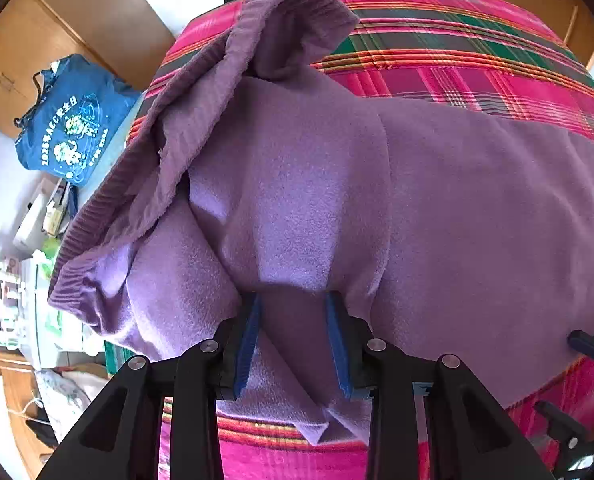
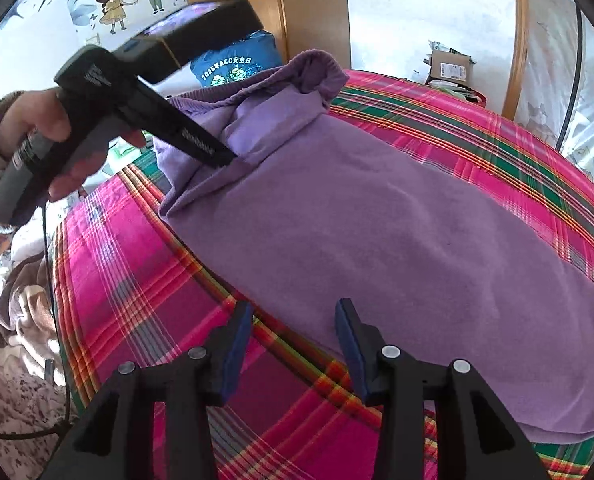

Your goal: Fold clothes

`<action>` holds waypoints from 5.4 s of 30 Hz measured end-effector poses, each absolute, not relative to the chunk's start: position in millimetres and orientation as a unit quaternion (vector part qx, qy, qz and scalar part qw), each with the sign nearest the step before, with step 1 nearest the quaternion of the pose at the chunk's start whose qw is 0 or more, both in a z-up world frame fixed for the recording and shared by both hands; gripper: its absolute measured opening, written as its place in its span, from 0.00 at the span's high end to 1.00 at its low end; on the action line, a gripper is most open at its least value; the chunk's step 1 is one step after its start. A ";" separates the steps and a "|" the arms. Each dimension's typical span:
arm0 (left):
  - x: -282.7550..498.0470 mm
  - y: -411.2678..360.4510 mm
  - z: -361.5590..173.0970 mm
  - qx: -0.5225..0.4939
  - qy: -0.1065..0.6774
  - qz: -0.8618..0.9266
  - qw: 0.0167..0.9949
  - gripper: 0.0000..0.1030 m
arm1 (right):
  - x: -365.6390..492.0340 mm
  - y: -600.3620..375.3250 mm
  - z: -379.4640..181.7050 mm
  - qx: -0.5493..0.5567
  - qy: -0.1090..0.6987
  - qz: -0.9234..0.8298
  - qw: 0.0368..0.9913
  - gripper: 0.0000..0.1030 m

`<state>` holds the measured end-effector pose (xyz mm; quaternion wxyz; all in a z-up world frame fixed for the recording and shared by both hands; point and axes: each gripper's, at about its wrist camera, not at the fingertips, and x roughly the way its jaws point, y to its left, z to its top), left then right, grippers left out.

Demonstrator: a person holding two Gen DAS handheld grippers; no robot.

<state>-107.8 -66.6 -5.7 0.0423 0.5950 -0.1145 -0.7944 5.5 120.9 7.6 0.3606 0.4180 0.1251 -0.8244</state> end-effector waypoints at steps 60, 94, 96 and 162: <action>-20.6 -26.7 -1.3 0.566 -0.109 -0.816 -0.032 0.69 | 6.3 114.1 4.1 0.427 0.071 -0.831 0.350 0.57; -119.9 -88.4 73.6 0.492 0.072 -0.867 -0.040 0.96 | -9.7 98.3 17.5 0.382 0.173 -0.859 0.294 0.57; -125.5 -93.5 77.5 0.487 0.079 -0.869 -0.037 0.96 | -15.0 100.4 16.5 0.379 0.197 -0.862 0.272 0.57; -29.3 -224.9 29.9 0.498 0.303 -0.812 0.022 0.66 | 3.6 278.5 21.4 0.442 -0.038 -0.892 0.085 0.73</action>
